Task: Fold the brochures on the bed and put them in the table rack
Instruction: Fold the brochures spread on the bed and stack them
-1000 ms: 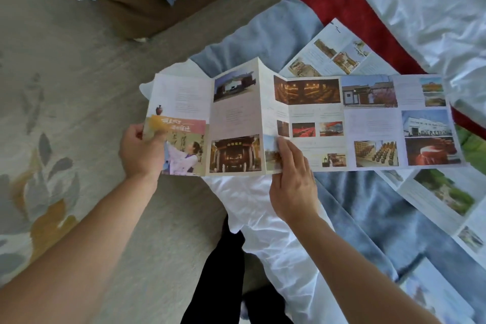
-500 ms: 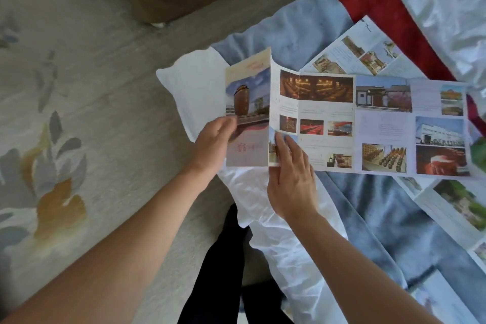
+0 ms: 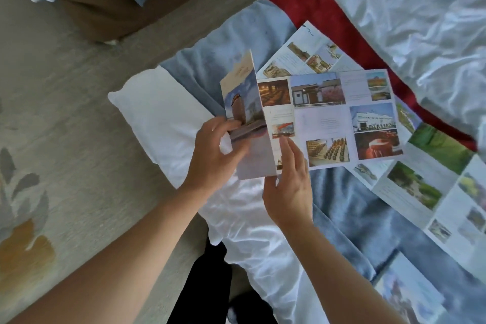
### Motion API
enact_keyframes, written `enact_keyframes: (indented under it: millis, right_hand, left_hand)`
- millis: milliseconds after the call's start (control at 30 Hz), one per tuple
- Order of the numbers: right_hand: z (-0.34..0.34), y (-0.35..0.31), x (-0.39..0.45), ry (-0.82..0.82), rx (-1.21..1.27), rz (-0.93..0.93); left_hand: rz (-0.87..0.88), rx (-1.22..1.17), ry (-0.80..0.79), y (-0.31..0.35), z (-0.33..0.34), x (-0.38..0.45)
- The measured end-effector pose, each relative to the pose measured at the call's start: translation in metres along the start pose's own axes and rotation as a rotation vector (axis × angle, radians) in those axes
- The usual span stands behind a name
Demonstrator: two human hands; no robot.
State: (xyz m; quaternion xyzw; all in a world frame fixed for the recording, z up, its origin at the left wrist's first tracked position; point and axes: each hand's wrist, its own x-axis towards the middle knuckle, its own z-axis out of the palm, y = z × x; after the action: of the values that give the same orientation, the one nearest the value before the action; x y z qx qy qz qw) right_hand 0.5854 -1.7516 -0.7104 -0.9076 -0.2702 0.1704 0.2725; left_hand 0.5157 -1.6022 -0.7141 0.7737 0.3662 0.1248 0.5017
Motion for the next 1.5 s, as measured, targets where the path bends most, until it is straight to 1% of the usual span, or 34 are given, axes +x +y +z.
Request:
enact_keyframes:
  millis: [67,133,200,300,467,567,633,767,833,900,967,1033,1133,1200,1300,1400,1500]
  right_hand:
    - [-0.012,0.012,0.004,0.059,-0.017,0.060]
    - [-0.019,0.023,0.005,0.074,-0.057,0.087]
    - [-0.023,0.032,0.009,0.051,-0.081,0.147]
    - [-0.027,0.044,0.019,0.064,-0.115,0.223]
    - [-0.032,0.066,0.044,0.064,-0.251,0.330]
    - [-0.043,0.081,0.064,0.111,-0.257,0.409]
    - [-0.052,0.091,0.076,0.098,-0.253,0.473]
    - [-0.061,0.101,0.086,0.045,-0.287,0.518]
    - [-0.062,0.100,0.089,0.040,-0.288,0.525]
    - [-0.064,0.100,0.091,0.042,-0.288,0.532]
    - [-0.068,0.100,0.094,0.043,-0.291,0.534]
    - [-0.073,0.103,0.096,0.061,-0.285,0.532]
    - [-0.080,0.112,0.101,0.100,-0.269,0.559]
    - [-0.084,0.120,0.103,0.119,-0.232,0.595]
    - [-0.087,0.130,0.104,0.110,-0.201,0.589]
    - [-0.092,0.133,0.102,0.103,-0.185,0.550]
    - [-0.099,0.128,0.099,0.099,-0.131,0.484]
  left_hand:
    - [0.064,0.129,-0.051,0.004,0.013,0.006]
    - [0.017,0.164,-0.073,0.009,0.021,0.009]
    - [-0.042,0.172,-0.016,0.011,0.026,0.017]
    - [-0.073,0.247,0.060,0.010,0.031,0.032]
    - [-0.164,0.248,0.019,0.012,0.043,0.052]
    - [-0.239,0.180,0.041,0.011,0.044,0.064]
    - [-0.264,0.131,0.059,0.011,0.043,0.073]
    - [-0.184,0.025,0.048,0.029,0.044,0.086]
    - [-0.188,-0.054,0.007,0.039,0.048,0.091]
    - [-0.248,-0.118,-0.048,0.045,0.054,0.096]
    - [-0.313,-0.173,-0.057,0.047,0.059,0.102]
    - [-0.383,-0.223,0.006,0.043,0.061,0.107]
    - [-0.513,-0.230,0.118,0.033,0.056,0.114]
    - [-0.593,-0.244,0.148,0.026,0.052,0.117]
    - [-0.698,-0.296,0.116,0.025,0.048,0.117]
    - [-0.763,-0.374,0.059,0.032,0.055,0.109]
    - [-0.724,-0.411,0.007,0.048,0.078,0.099]
